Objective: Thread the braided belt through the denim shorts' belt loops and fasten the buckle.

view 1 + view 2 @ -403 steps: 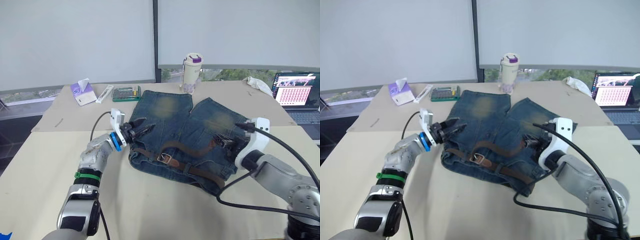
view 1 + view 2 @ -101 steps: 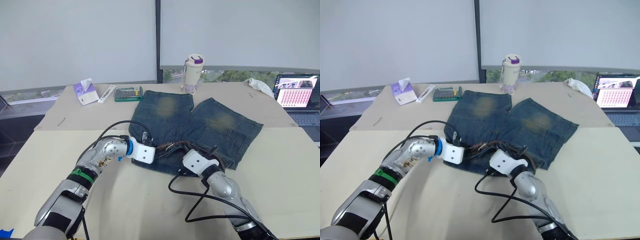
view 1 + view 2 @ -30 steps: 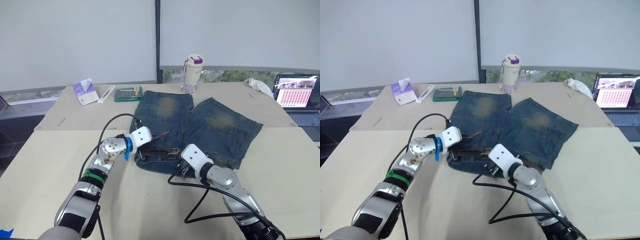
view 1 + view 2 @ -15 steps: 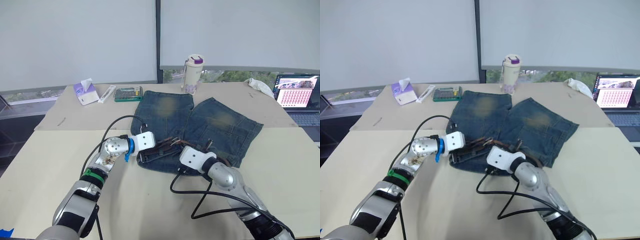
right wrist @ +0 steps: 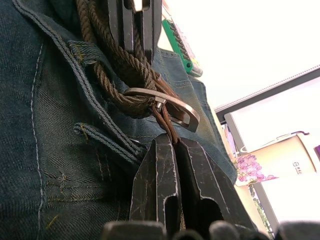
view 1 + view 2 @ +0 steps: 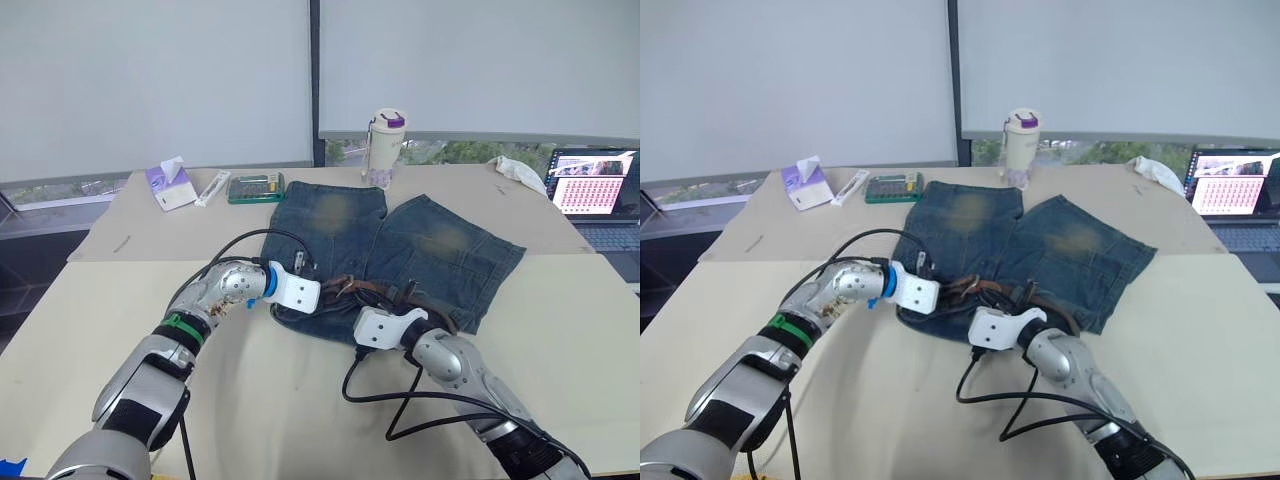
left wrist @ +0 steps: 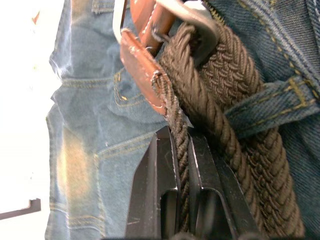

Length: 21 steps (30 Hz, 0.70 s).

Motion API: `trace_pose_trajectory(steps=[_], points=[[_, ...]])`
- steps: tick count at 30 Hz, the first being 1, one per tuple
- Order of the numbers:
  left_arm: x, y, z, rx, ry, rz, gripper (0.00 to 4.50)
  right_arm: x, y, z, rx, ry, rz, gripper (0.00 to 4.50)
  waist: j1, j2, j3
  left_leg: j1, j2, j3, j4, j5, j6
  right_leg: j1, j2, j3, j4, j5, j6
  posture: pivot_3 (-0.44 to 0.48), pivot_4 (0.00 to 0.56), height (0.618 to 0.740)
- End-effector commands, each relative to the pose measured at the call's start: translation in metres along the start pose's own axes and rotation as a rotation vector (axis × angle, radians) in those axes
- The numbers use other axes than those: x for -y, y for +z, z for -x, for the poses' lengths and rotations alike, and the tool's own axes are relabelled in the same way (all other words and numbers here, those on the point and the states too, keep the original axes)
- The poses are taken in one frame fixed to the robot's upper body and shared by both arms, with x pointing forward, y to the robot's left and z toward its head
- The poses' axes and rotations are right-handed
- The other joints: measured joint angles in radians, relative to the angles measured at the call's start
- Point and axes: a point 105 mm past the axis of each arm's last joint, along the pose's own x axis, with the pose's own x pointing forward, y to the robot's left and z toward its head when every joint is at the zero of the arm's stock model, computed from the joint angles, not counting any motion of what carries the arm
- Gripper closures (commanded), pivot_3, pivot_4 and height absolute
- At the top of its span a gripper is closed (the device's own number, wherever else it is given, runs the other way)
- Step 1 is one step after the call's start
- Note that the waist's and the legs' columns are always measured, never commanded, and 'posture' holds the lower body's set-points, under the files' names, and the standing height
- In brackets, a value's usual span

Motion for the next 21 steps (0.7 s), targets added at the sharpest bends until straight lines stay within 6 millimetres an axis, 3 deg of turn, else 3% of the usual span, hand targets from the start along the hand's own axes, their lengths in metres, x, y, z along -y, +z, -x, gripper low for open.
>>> trace_pose_trajectory(steps=[1, 7, 21], points=[[-0.011, 0.006, 0.000, 0.017, 0.032, -0.082, 4.50, 0.019, 0.013, -0.001, 0.066, -0.076, 0.031, 4.47, 0.000, 0.000, 0.000, 0.000, 0.000, 0.000, 0.000, 0.000, 0.000, 0.000, 0.000, 0.000, 0.000, 0.000, 0.000, 0.000, 0.150, 0.740], [-0.016, 0.010, -0.001, 0.033, 0.056, -0.124, 4.50, 0.016, 0.012, 0.000, 0.067, -0.072, 0.035, 4.47, 0.000, 0.000, 0.000, 0.000, 0.000, 0.000, 0.000, 0.000, 0.000, 0.000, 0.000, 0.000, 0.000, 0.000, 0.000, 0.000, 0.150, 0.740], [-0.021, 0.003, 0.022, -0.002, 0.050, -0.272, 4.50, 0.006, 0.001, -0.001, 0.045, -0.041, 0.008, 4.47, -0.001, 0.000, 0.000, 0.000, 0.000, 0.000, 0.000, 0.000, 0.000, 0.000, 0.000, 0.000, 0.000, 0.000, 0.000, 0.000, 0.150, 0.740]])
